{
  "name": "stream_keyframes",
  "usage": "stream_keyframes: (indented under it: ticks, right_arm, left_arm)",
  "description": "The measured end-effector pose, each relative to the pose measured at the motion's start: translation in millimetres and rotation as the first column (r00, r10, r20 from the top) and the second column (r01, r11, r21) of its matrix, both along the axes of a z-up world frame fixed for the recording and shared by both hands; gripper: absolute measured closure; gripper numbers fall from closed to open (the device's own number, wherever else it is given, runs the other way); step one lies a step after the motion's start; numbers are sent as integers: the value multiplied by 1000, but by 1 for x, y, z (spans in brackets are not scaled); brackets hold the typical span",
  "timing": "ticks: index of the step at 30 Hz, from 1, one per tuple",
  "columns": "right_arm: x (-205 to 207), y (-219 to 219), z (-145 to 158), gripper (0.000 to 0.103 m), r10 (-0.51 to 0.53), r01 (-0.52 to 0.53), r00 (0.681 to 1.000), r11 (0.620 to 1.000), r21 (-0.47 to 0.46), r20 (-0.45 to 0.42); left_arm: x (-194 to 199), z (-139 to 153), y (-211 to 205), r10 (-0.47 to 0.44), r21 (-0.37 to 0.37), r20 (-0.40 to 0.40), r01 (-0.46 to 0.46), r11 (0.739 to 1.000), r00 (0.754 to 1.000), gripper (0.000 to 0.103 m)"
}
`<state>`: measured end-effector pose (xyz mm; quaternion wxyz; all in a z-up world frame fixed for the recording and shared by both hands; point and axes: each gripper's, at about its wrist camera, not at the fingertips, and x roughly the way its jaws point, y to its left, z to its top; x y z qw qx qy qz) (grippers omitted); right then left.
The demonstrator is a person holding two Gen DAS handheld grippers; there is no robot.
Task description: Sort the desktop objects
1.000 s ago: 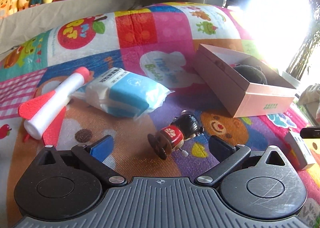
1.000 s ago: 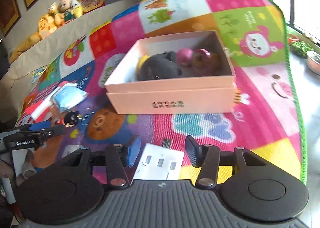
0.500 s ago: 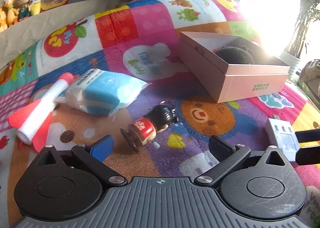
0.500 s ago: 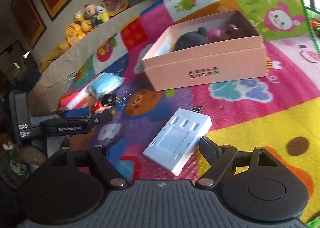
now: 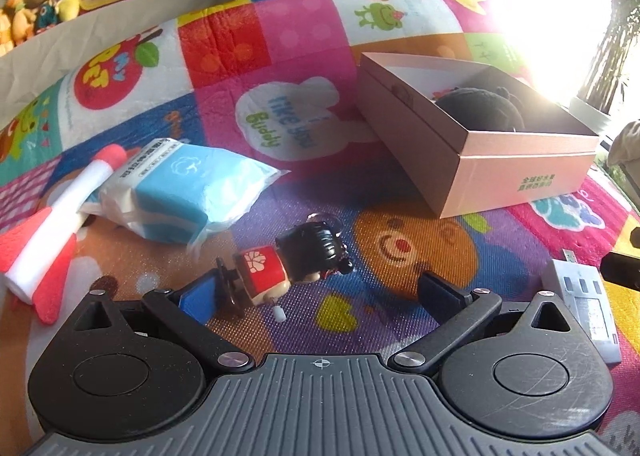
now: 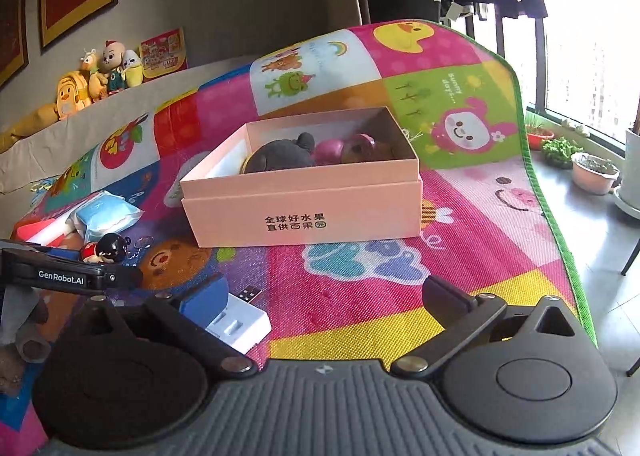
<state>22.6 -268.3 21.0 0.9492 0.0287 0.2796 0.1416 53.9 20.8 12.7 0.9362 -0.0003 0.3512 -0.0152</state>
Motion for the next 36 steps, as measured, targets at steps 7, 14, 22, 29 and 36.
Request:
stream_keyframes:
  ticks: [7,14,22,29,36]
  right_arm:
    - [13,-4,-9,0,-148,147,985,989,-11,-92]
    - [13,-19,-10,0,-171,178,980,982,68,-101]
    - [12,-33,-10,0,-174,189,980,968,163,-98]
    - [12,-41,-11,0,-176,193,979,959,208,-98]
    - [13,-42,-11,0,-177,195,979,956,218,-99]
  left_arm:
    - [-9,3,-4,22,32,50,-24,999,998,0]
    - [-3,1,5,86,-1,11,-86,996,996,0]
    - [-4,1,3,91,13,14,-92,996,996,0]
    - [-4,1,3,90,11,13,-90,996,996,0]
    - [-4,1,3,88,10,19,-88,996,996,0]
